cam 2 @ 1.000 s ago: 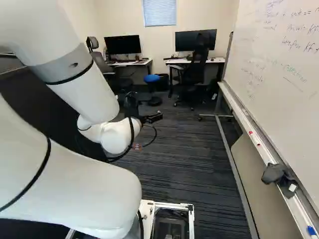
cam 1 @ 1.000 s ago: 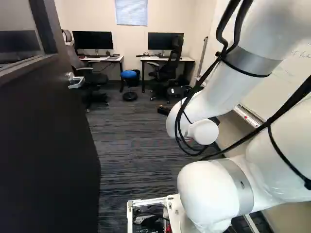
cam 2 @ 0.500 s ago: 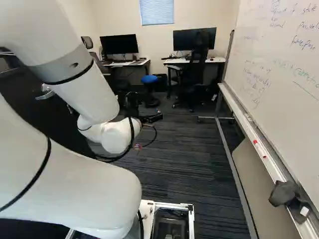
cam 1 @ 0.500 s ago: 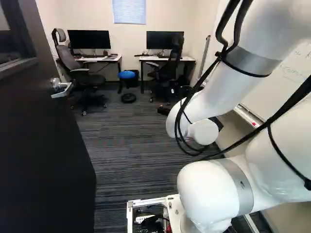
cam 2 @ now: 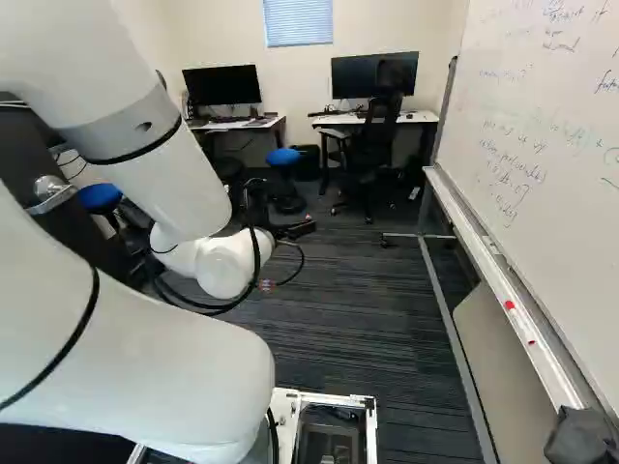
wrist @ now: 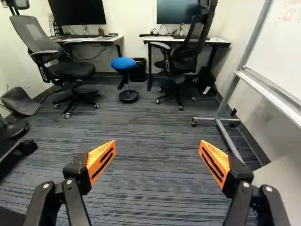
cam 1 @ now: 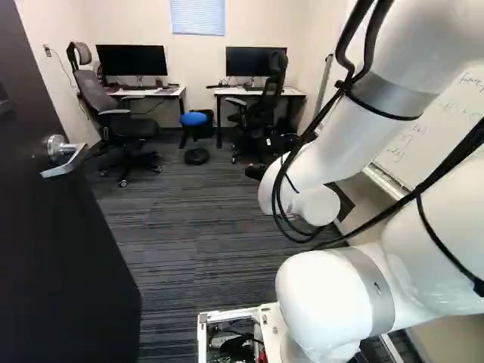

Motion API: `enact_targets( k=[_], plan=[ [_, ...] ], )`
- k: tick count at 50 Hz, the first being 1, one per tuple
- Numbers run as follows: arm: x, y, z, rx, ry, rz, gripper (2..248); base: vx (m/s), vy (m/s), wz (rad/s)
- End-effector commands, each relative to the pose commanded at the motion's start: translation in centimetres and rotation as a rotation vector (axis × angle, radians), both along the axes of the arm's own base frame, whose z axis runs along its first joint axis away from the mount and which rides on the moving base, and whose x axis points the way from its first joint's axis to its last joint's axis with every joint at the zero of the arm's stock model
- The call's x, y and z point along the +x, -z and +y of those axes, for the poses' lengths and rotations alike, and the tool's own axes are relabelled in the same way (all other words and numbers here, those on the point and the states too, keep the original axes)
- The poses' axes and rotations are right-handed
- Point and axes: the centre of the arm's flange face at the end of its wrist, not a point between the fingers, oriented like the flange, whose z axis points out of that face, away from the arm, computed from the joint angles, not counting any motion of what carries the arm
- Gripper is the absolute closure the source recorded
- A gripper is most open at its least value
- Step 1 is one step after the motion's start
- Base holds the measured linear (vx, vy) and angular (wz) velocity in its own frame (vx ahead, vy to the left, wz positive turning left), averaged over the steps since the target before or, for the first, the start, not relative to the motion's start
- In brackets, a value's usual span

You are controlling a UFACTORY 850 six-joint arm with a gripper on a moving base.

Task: Open the door and move inside

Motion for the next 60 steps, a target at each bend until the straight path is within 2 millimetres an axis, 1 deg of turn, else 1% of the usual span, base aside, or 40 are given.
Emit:
enact_targets(
  k=[8, 17, 45, 60],
  plan=[
    [0.00, 0.00, 0.00, 0.000, 0.000, 0.000, 3, 0.244, -0.021, 0.002],
    [0.00, 0.00, 0.00, 0.000, 0.000, 0.000, 3, 0.229, 0.007, 0.143],
    [0.00, 0.00, 0.00, 0.000, 0.000, 0.000, 3, 0.215, 0.037, 0.254],
    [0.00, 0.00, 0.00, 0.000, 0.000, 0.000, 3, 0.226, 0.014, 0.040]
  ],
)
